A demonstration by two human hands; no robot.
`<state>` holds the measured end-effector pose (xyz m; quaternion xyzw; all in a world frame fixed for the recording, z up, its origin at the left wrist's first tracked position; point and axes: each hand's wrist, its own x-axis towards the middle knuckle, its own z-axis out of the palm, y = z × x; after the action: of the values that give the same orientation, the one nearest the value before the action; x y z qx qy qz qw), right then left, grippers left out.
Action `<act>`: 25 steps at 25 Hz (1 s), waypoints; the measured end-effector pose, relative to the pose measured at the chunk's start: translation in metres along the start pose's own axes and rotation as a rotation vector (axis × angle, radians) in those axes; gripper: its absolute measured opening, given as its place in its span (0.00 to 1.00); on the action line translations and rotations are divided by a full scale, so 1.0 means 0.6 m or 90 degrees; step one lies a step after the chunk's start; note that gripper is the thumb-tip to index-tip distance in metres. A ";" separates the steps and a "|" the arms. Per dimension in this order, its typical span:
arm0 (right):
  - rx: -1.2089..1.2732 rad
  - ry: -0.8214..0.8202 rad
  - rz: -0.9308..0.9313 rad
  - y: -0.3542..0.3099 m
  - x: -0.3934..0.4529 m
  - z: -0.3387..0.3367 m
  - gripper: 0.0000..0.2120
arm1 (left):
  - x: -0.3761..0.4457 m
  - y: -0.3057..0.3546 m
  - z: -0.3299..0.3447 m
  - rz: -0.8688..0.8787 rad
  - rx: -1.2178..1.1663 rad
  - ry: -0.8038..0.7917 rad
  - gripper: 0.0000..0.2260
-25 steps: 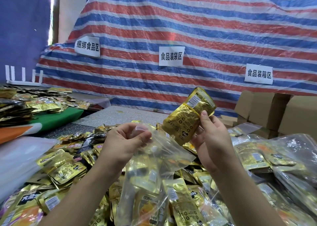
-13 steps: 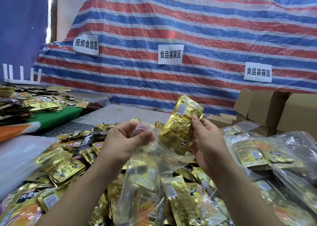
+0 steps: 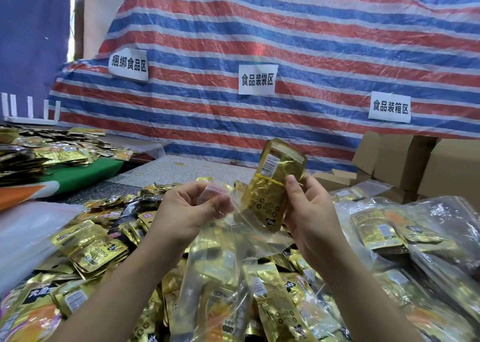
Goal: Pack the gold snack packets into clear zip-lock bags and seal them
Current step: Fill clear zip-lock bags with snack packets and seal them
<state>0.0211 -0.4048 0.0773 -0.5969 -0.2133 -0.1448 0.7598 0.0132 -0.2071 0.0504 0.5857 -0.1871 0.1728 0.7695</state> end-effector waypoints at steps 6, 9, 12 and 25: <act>-0.115 -0.030 -0.115 0.007 -0.005 0.015 0.12 | -0.005 0.000 0.004 -0.005 0.039 -0.018 0.08; -0.083 -0.001 -0.136 0.013 -0.002 0.011 0.12 | -0.003 -0.004 0.005 -0.001 0.059 0.007 0.08; -0.077 -0.014 -0.127 0.021 -0.002 0.007 0.13 | 0.000 -0.008 0.006 -0.003 0.062 0.032 0.09; -0.029 0.053 -0.117 0.051 -0.009 0.008 0.14 | 0.000 -0.018 0.008 -0.007 0.078 0.060 0.16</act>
<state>0.0301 -0.3931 0.0495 -0.5854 -0.2319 -0.2429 0.7379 0.0178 -0.2147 0.0426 0.6238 -0.1362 0.2069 0.7413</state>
